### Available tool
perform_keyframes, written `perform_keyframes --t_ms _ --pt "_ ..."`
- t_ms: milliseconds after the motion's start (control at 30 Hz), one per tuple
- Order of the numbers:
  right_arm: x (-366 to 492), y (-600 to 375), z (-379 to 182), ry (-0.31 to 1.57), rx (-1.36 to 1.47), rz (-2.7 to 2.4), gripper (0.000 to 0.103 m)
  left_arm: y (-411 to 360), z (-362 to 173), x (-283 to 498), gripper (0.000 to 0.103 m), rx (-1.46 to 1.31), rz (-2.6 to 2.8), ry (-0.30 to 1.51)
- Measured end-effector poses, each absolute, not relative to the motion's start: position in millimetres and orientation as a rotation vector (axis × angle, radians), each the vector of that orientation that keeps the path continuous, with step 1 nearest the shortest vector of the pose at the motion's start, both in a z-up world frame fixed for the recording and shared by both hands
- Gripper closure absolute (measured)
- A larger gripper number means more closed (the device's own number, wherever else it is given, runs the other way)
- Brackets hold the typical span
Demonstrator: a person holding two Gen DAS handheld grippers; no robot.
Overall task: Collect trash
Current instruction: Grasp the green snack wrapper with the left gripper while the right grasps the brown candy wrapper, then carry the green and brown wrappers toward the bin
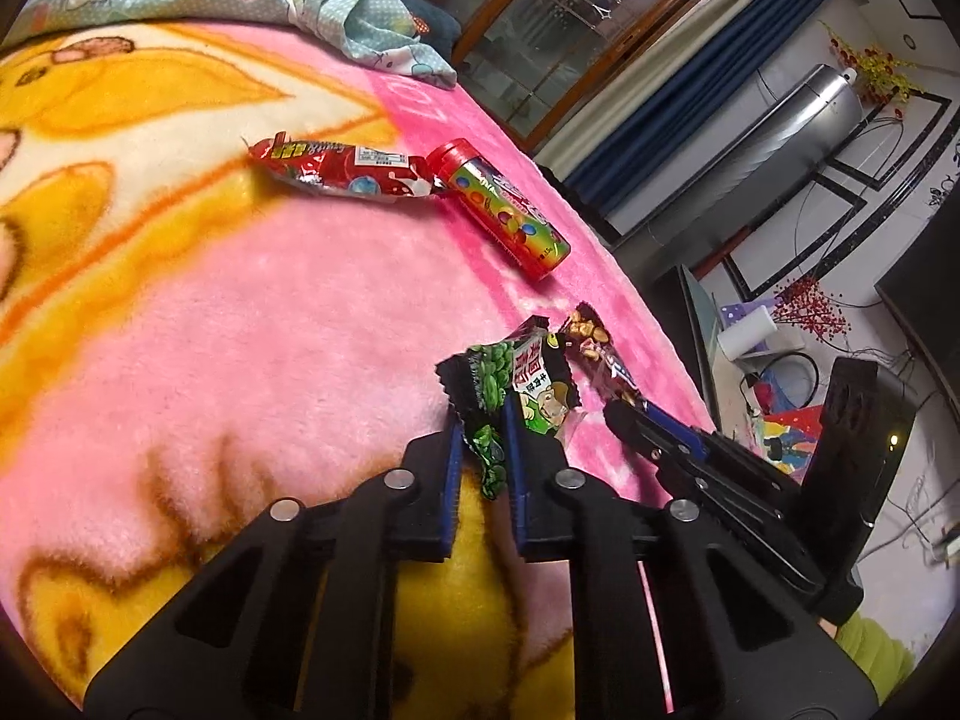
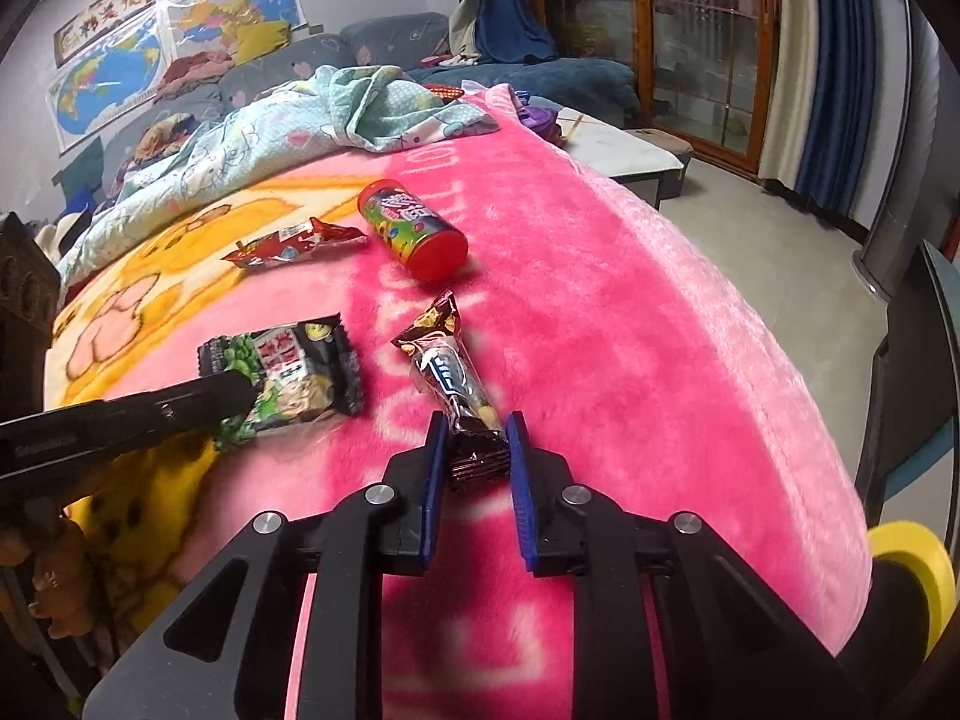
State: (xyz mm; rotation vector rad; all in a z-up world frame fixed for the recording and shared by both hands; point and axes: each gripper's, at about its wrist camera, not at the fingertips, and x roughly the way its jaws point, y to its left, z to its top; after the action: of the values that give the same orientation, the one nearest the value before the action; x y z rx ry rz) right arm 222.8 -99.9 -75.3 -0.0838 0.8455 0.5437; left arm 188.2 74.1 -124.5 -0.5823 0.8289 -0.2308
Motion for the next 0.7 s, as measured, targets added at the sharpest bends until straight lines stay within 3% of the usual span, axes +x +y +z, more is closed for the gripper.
perform_keyframes --t_ms 700 --pt "174.3 -120.9 -61.7 0.908 -0.034 0.591 0.084 74.3 -84.8 143.1 0.099 -0.46 -0.187 0.718"
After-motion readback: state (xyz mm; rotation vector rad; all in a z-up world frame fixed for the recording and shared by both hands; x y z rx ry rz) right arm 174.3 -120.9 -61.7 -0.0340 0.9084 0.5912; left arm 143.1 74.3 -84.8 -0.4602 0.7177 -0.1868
